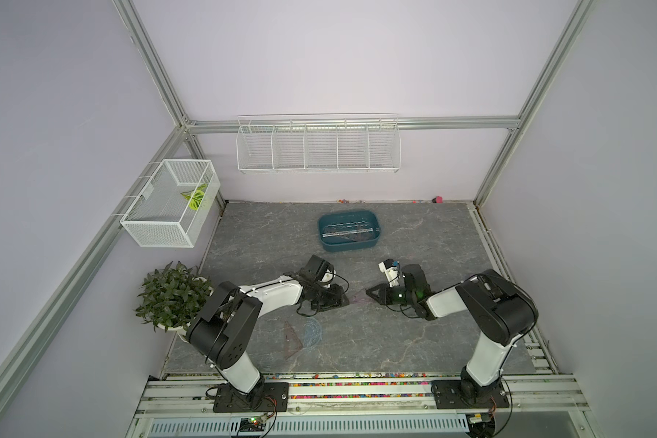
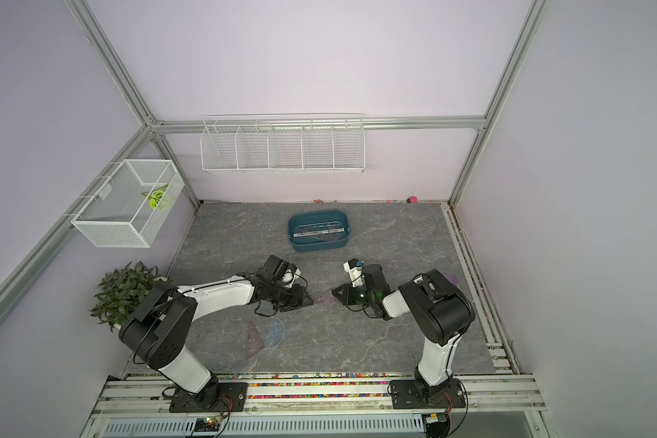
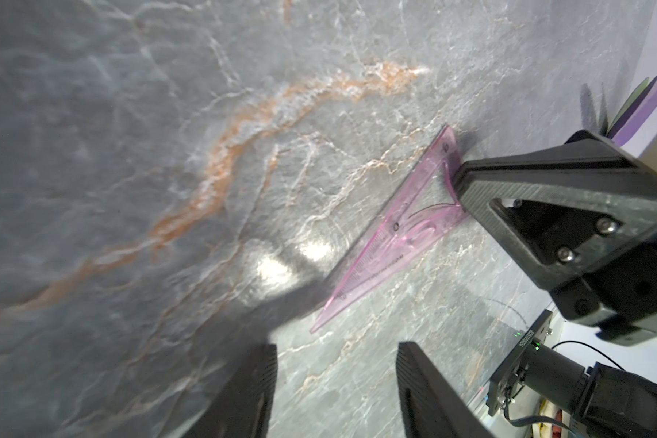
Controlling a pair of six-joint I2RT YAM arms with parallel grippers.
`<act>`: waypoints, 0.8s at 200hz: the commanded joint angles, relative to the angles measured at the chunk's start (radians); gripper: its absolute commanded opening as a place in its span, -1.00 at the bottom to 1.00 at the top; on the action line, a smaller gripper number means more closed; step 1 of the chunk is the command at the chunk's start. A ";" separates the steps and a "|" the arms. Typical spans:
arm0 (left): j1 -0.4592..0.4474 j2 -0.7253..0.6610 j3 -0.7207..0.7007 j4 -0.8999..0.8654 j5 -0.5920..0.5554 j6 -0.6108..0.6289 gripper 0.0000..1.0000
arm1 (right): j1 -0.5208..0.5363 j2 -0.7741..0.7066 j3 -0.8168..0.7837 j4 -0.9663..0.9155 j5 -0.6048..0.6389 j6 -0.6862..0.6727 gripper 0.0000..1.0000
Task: Put the scattered rulers into the storage box
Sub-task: Adjust the ruler at the center of the board.
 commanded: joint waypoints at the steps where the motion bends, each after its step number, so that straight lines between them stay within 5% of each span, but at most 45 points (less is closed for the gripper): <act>1: -0.028 0.129 -0.051 -0.154 -0.081 -0.001 0.14 | 0.002 0.049 -0.055 -0.186 0.050 0.009 -0.72; 103: -0.042 0.173 -0.042 -0.151 -0.084 0.013 0.11 | -0.006 0.049 -0.063 -0.163 0.040 0.018 -0.72; 160: -0.043 0.222 -0.003 -0.121 -0.066 0.026 -0.44 | -0.006 0.036 -0.069 -0.169 0.040 0.018 -0.73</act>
